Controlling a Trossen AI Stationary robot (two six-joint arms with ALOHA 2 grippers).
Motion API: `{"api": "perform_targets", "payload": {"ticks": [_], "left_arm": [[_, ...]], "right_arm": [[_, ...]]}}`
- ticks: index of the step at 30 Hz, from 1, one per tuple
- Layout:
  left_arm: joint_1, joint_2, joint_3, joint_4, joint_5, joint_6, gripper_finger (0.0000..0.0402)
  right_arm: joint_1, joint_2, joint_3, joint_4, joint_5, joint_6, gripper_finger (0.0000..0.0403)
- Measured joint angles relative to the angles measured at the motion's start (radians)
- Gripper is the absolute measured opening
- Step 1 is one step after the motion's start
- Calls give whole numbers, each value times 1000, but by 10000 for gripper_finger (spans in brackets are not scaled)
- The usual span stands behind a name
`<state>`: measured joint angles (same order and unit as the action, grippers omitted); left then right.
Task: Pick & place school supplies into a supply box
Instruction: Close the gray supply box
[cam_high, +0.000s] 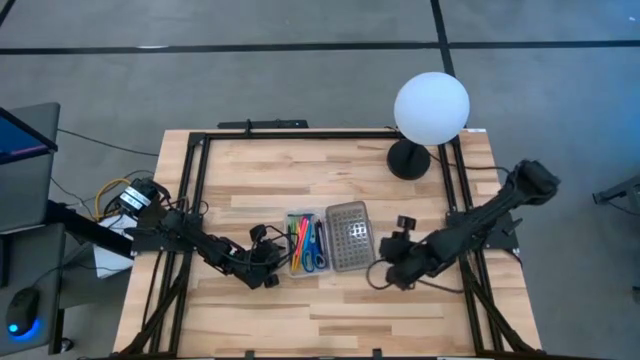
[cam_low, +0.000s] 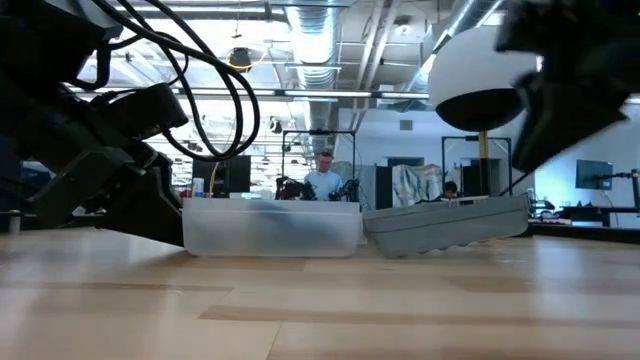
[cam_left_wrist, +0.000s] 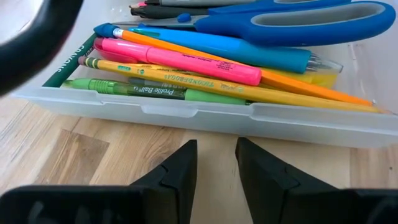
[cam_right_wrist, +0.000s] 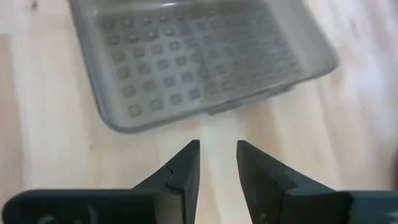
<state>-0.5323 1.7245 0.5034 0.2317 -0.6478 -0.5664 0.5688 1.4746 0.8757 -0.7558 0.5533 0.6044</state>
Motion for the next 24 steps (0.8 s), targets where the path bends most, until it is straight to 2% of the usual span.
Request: {"api": "perform_targets", "payload": {"ticks": [6,12,19,21,24], "left_arm": [[0,0,-1,4,1,0,112],[-1,0,-2,15,-4,-1,112],[-1,0,-2,18,-5,-20,112],[-2,0,-2,21,-6,-20,112],[-2,0,-2,23,-8,-20,112]], "right_arm": [[4,-124,-301,327,-8,21,98],[-25,-143,-513,607,-72,89,97],[-33,-110,-683,992,-49,220,102],[-32,-94,-715,1078,-51,217,112],[-31,-46,-715,1119,-31,191,142]]}}
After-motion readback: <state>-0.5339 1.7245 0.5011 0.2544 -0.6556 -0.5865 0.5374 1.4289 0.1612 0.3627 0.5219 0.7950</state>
